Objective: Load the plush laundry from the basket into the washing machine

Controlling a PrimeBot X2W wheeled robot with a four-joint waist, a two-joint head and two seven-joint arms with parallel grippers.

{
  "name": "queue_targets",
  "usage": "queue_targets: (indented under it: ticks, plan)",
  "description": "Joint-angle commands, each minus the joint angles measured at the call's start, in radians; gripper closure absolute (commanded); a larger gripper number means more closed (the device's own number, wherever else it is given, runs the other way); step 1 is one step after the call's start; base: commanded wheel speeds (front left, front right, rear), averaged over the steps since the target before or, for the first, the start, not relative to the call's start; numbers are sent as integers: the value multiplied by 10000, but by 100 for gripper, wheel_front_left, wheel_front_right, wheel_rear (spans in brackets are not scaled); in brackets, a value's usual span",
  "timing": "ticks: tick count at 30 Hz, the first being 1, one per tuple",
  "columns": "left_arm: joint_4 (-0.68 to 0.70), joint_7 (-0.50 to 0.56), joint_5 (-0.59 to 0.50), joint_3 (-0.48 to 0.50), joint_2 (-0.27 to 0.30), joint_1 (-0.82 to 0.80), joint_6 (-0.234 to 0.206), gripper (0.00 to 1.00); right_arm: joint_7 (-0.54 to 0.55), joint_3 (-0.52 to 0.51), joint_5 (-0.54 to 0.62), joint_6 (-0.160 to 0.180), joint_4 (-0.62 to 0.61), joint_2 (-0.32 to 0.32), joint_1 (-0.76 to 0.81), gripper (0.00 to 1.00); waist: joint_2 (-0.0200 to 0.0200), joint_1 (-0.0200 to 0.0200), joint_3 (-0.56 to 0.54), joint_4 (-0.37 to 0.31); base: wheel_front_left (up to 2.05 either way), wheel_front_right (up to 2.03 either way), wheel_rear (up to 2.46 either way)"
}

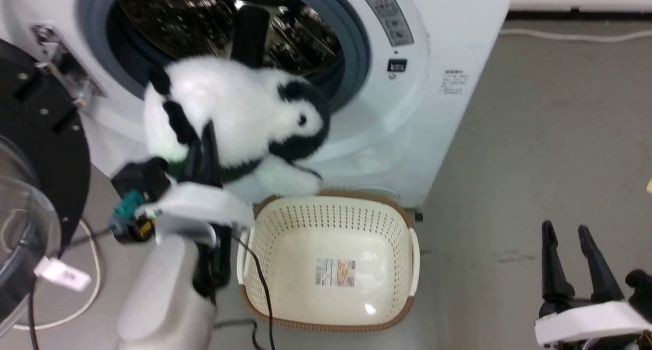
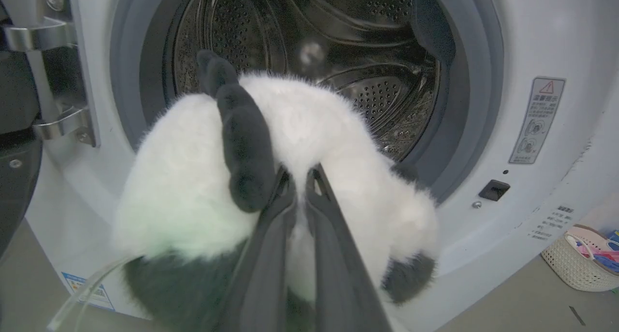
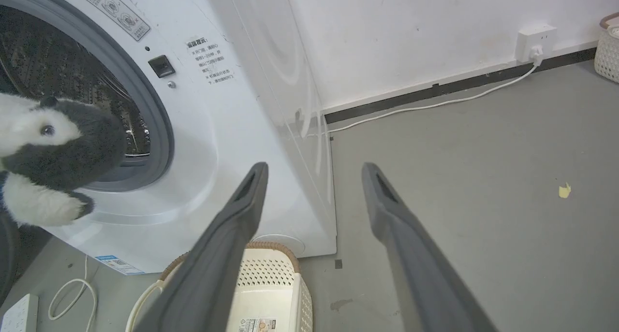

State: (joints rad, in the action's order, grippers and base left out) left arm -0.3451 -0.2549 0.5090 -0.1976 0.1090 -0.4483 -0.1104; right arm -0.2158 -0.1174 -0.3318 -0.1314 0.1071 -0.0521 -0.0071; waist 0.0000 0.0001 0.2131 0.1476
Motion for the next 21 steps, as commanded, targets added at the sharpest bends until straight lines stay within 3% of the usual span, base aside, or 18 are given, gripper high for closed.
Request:
queue_targets:
  ticks: [1,21]
  plan:
    - [-225,-68,-117,237,15,-651,90,100,59,-3,79,7,-163,18,-257,0,0,-1,489,-223,0,0,0]
    - [-1155,-68,-860,2042,349,-4225,80,100,384,-84,378,7,-1260,-38,-1378,0,0,-1,3361,-1047,0,0,0]
